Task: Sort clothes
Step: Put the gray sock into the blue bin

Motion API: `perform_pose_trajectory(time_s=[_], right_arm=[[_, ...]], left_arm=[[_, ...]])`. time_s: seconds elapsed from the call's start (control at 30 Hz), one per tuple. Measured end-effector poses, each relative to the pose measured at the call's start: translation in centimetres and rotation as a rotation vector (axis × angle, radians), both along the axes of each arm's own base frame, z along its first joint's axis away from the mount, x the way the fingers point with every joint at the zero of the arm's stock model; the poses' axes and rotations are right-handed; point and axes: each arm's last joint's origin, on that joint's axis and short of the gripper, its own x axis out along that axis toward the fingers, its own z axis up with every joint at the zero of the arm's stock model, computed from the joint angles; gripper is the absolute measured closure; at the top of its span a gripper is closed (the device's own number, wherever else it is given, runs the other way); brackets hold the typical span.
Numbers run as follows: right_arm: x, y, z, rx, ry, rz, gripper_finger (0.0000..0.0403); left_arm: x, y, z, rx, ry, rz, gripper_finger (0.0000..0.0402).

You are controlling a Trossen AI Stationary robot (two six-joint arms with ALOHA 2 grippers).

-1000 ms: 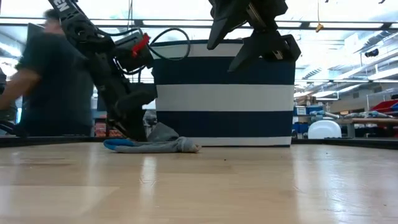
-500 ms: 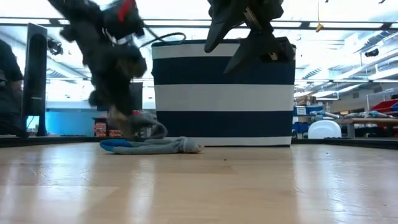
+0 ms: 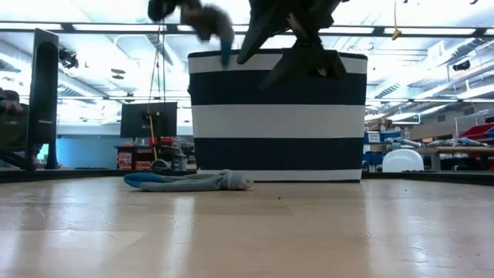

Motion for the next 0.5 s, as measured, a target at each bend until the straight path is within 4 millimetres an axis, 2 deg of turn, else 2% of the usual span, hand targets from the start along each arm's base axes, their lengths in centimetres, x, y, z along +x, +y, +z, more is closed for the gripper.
perform_pose_trajectory(time_s=[0.1,0.2,0.33,0.5], right_arm=[[0.2,-0.2,0.1,-0.008,-0.016,0.005,0.0204],[0.3,-0.3,0.2,-0.012,-0.030,0.011,0.0204],[0.3,-0.3,0.2,-0.014,-0.031,0.013,0.0204],[0.3,-0.3,0.2,-0.023,-0.035,0.018,0.0204]], left_arm=[[0.2,0.7,3.1,0.053,-0.077,0.002,0.0401],[1.0,1.8,4.9,0.112,-0.097,0.012,0.0401],[3.0,4.2,5.9,0.166,-0.071,0.022,0.0401],[5.9,7.4,5.9,0.211,-0.028,0.014,0.0400]])
